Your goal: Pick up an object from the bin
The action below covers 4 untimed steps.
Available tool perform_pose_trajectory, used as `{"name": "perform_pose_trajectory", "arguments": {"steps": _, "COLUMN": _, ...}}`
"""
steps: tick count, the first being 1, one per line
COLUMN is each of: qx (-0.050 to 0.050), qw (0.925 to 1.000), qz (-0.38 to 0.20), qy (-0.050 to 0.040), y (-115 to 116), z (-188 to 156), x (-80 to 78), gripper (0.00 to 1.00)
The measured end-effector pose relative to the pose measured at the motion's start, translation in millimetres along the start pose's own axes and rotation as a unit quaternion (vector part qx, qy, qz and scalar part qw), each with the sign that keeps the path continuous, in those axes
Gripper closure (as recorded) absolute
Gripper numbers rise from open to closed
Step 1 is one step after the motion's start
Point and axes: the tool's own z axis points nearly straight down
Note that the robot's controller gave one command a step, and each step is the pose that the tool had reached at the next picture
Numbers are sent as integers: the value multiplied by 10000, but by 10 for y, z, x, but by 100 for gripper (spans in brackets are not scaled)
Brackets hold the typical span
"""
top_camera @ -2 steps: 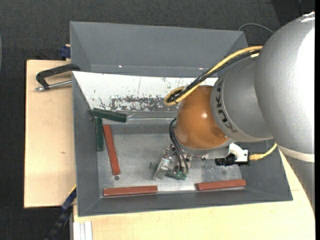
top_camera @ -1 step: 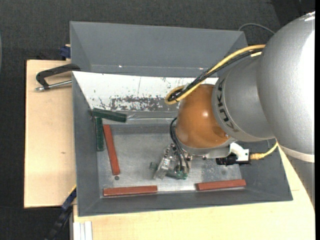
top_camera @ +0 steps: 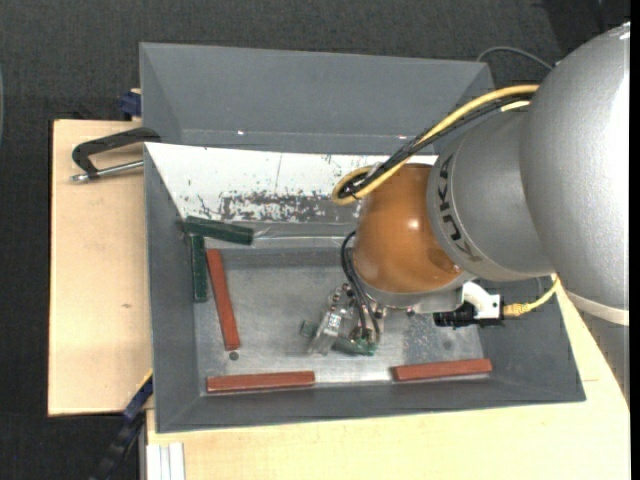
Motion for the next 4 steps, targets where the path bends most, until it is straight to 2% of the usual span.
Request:
{"name": "perform_pose_trajectory", "arguments": {"steps": 2, "qx": 21, "qw": 10000, "qz": -1, "qy": 35, "y": -7, "z": -266, "x": 17, "gripper": 100}}
{"name": "perform_pose_trajectory", "arguments": {"steps": 3, "qx": -9, "qw": 10000, "qz": -6, "qy": -17, "y": 10, "z": -407, "x": -9, "gripper": 100}}
{"name": "perform_pose_trajectory", "arguments": {"steps": 4, "qx": -4, "qw": 10000, "qz": -6, "qy": -7, "y": 8, "z": -464, "x": -4, "gripper": 100}}
